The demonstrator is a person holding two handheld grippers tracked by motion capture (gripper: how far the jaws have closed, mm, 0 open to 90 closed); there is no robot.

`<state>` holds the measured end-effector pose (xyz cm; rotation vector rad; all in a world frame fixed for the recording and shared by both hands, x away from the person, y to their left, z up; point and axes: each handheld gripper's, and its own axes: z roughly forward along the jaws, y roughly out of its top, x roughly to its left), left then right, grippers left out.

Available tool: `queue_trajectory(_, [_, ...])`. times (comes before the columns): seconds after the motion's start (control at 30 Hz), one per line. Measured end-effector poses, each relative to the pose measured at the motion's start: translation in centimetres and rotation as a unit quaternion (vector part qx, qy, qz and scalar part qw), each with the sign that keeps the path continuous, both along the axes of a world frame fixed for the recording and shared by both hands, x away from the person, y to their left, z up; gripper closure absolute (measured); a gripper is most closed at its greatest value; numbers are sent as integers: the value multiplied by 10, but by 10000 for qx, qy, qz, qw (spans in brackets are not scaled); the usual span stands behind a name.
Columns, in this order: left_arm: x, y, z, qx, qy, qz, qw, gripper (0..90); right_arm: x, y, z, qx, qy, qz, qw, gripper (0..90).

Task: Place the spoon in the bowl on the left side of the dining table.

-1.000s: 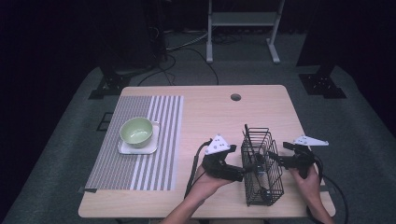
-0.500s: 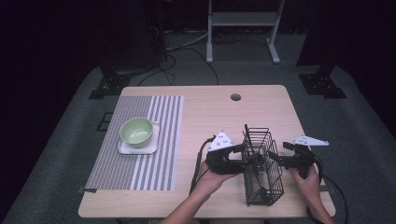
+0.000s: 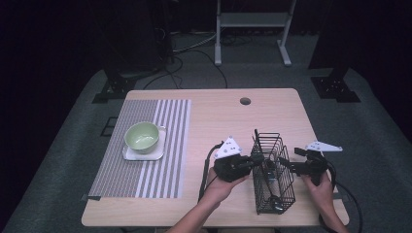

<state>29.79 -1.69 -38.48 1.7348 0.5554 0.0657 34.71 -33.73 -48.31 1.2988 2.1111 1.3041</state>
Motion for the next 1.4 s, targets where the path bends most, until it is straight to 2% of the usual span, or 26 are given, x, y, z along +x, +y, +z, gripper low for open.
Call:
queue_trajectory(0.33, [-2, 4, 12, -351, -1, 9, 9994, 895, 0, -1, 0, 74, 20, -29, 10000, 130])
queue_trajectory(0.4, [-3, 5, 16, -329, -97, 58, 9994, 895, 0, -2, 0, 89, 22, -38, 10000, 130])
queue_trajectory(0.57, [-4, 8, 23, -433, -156, 142, 9988, 895, 0, -1, 0, 70, 23, -47, 10000, 130])
queue_trajectory(0.7, [-4, 12, 27, -537, -108, 210, 9983, 896, 0, -1, 0, 44, 27, -40, 10000, 130])
queue_trajectory(0.9, [-5, 20, 38, -664, -195, 295, 9972, 896, 0, -1, 0, 47, 32, -51, 10000, 130])
queue_trajectory(1.07, [-7, 23, 44, -808, -192, 343, 9960, 896, 0, -1, 0, 27, 36, -59, 10000, 130])
queue_trajectory(1.4, [-9, 28, 56, -933, -226, 397, 9946, 896, 0, 0, 0, 12, 47, -78, 10000, 130])
